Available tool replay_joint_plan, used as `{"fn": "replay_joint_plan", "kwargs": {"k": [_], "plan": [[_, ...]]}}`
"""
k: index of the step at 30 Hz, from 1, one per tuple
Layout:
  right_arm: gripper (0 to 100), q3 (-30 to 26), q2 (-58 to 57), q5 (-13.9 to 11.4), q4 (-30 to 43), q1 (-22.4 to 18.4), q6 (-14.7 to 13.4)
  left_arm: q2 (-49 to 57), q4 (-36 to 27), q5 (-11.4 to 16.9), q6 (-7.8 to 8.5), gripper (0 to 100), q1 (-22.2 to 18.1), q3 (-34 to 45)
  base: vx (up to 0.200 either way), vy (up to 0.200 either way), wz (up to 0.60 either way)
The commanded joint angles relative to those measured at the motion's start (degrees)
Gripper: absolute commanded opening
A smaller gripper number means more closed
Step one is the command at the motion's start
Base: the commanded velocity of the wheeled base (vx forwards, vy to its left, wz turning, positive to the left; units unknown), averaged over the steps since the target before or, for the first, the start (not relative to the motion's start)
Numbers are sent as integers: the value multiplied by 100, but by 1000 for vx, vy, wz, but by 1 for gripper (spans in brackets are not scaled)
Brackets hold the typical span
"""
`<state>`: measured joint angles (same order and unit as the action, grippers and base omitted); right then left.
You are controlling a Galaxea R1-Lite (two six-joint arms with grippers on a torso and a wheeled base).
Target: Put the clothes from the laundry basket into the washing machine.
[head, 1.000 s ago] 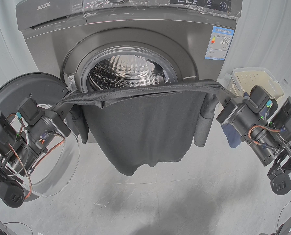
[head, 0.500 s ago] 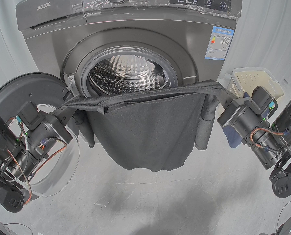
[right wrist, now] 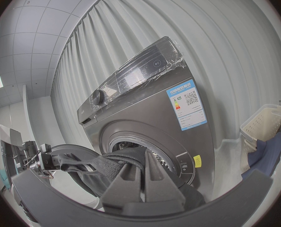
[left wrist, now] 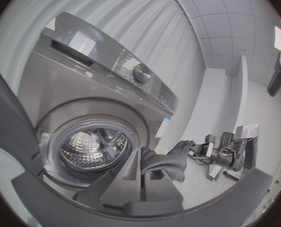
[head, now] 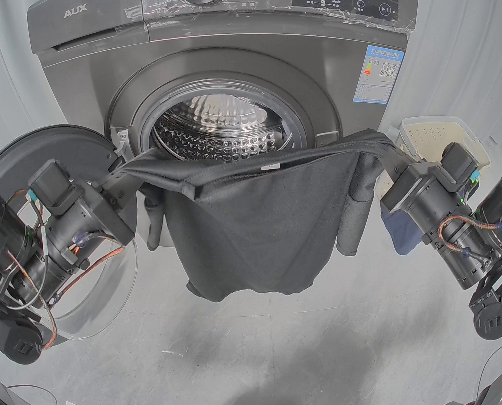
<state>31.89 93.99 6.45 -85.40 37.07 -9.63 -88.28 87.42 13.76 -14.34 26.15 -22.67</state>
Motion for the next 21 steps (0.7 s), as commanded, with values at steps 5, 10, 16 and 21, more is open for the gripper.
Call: {"fn": "replay_joint_plan", "kwargs": {"k": [5,10,16,21], "plan": [[0,-781,445,-197,-21,345,-39,-374,-278,285,45,0,356,-624,0,0,0],[0,-1009,955,-346,-83,837,-48,-497,-269,258,63,0,453,-747,0,0,0],[100,-842,1649,-346,-100,1057,-56,-488,-252,258,98,0,655,-730,0,0,0],[100,-737,2334,-610,-109,1030,14,-444,-208,267,115,0,769,-624,0,0,0]]}}
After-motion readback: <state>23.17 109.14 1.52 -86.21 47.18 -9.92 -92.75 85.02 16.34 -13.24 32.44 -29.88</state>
